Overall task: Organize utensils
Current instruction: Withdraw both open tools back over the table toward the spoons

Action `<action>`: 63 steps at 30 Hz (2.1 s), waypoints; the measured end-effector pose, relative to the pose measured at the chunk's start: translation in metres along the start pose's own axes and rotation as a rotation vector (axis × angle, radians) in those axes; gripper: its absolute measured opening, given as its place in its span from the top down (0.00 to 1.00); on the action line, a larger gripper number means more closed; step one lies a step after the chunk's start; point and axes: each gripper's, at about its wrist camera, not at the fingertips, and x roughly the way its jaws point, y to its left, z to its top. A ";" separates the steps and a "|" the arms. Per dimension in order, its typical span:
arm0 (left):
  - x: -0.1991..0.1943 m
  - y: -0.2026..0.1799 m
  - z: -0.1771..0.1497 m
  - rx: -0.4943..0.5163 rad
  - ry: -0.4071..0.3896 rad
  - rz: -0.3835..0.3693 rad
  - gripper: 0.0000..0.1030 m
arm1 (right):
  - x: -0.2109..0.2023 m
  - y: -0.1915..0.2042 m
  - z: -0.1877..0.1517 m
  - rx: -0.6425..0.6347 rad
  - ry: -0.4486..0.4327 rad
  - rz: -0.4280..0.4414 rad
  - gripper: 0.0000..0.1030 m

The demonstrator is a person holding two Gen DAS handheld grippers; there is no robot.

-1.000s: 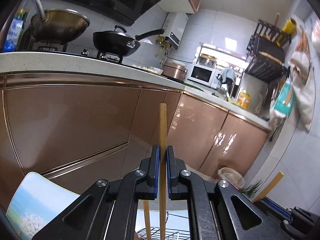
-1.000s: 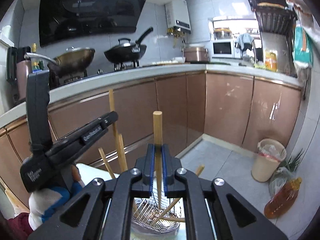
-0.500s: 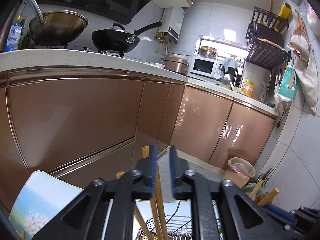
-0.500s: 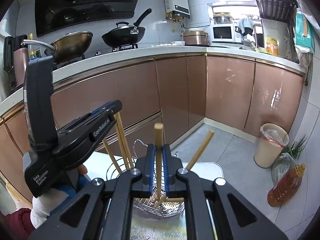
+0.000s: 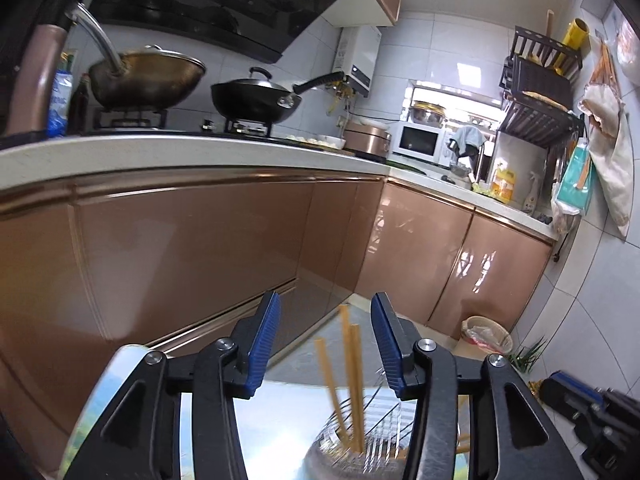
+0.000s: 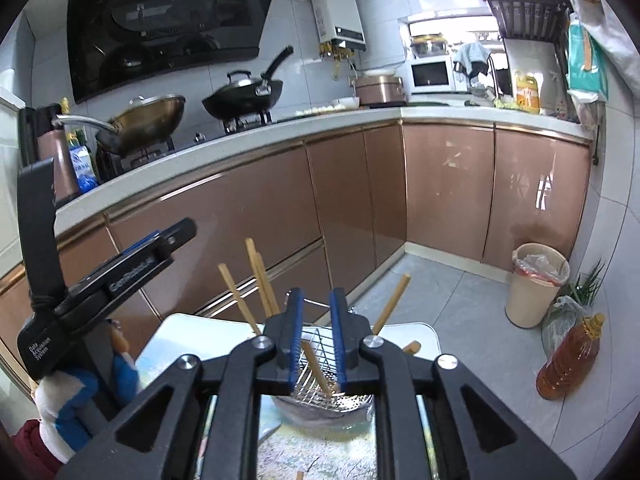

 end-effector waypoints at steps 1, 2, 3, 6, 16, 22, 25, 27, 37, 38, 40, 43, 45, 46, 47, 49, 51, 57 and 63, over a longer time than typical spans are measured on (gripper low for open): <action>-0.011 0.006 0.004 -0.002 0.010 0.008 0.55 | -0.008 0.003 0.001 -0.005 -0.005 -0.002 0.82; -0.019 0.010 0.007 -0.003 0.017 0.016 0.55 | -0.015 0.007 0.002 -0.010 -0.011 -0.005 0.80; -0.026 0.015 0.009 -0.006 0.021 0.023 0.54 | -0.023 0.010 0.003 -0.015 -0.015 -0.007 0.80; -0.057 0.031 0.016 -0.011 0.024 0.049 0.50 | -0.045 0.019 0.003 -0.020 -0.024 -0.006 0.80; -0.145 0.076 0.016 0.002 0.036 0.114 0.45 | -0.112 0.042 -0.013 -0.017 -0.045 0.006 0.79; -0.188 0.110 0.000 0.000 0.099 0.160 0.44 | -0.142 0.059 -0.031 -0.034 -0.011 0.010 0.79; -0.207 0.126 -0.006 -0.013 0.134 0.169 0.43 | -0.151 0.066 -0.040 -0.041 0.019 0.016 0.79; -0.216 0.133 -0.010 -0.009 0.160 0.180 0.43 | -0.157 0.070 -0.046 -0.047 0.040 0.020 0.79; -0.255 0.168 -0.046 -0.045 0.265 0.187 0.41 | -0.187 0.081 -0.081 -0.056 0.082 0.031 0.79; -0.257 0.171 -0.051 -0.051 0.275 0.183 0.41 | -0.188 0.082 -0.083 -0.055 0.084 0.030 0.79; -0.260 0.175 -0.060 -0.057 0.292 0.183 0.41 | -0.192 0.082 -0.089 -0.056 0.090 0.031 0.79; -0.261 0.181 -0.070 -0.061 0.315 0.188 0.41 | -0.195 0.083 -0.097 -0.050 0.094 0.032 0.79; -0.260 0.184 -0.075 -0.066 0.329 0.188 0.41 | -0.195 0.083 -0.101 -0.045 0.099 0.035 0.79; -0.259 0.186 -0.077 -0.069 0.334 0.189 0.40 | -0.195 0.083 -0.103 -0.044 0.103 0.035 0.79; -0.258 0.187 -0.079 -0.072 0.338 0.191 0.40 | -0.195 0.082 -0.105 -0.041 0.105 0.037 0.79; -0.256 0.190 -0.080 -0.080 0.347 0.192 0.39 | -0.194 0.081 -0.108 -0.036 0.108 0.039 0.79; -0.252 0.192 -0.084 -0.084 0.361 0.194 0.38 | -0.190 0.081 -0.112 -0.031 0.120 0.044 0.79; -0.232 0.193 -0.098 -0.074 0.412 0.190 0.37 | -0.166 0.078 -0.121 -0.014 0.167 0.052 0.79; -0.201 0.192 -0.109 -0.064 0.469 0.181 0.37 | -0.135 0.074 -0.127 0.002 0.219 0.058 0.79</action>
